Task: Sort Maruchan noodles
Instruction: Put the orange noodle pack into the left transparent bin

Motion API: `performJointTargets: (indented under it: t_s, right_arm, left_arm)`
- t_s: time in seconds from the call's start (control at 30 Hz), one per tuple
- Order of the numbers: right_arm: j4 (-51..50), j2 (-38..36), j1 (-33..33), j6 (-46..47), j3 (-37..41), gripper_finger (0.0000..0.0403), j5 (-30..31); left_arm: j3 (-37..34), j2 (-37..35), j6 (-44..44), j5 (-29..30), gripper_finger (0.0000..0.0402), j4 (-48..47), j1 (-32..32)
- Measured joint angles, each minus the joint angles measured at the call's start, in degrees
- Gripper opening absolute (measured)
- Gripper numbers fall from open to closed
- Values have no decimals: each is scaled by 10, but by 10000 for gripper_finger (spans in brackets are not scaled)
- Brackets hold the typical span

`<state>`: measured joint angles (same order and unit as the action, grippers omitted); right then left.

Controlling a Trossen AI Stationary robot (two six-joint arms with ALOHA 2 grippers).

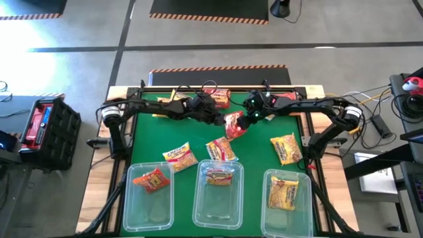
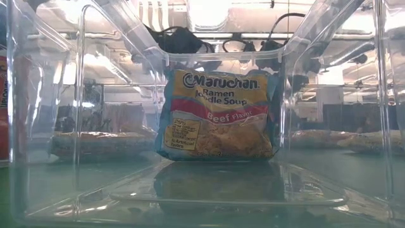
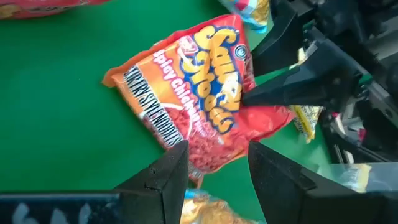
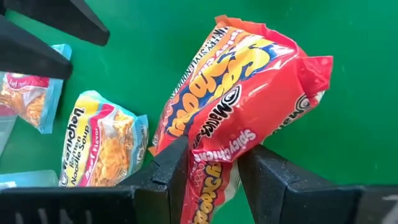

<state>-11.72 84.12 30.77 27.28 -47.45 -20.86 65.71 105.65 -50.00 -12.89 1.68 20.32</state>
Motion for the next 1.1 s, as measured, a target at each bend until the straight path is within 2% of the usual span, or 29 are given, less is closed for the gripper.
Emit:
performJointTargets:
  t_s: [0.3, 0.53, 1.1]
  right_arm:
    - [3, 14, 0, -10, 0, 123, -1]
    - [5, 19, 0, -9, 0, 123, -1]
    - [44, 21, -1, 13, 0, 123, -6]
  left_arm:
    - [0, -13, -1, 5, 149, -27, 0]
    - [-2, 9, -2, 3, 149, -58, 0]
    - [-2, 87, -33, -2, 149, 125, -1]
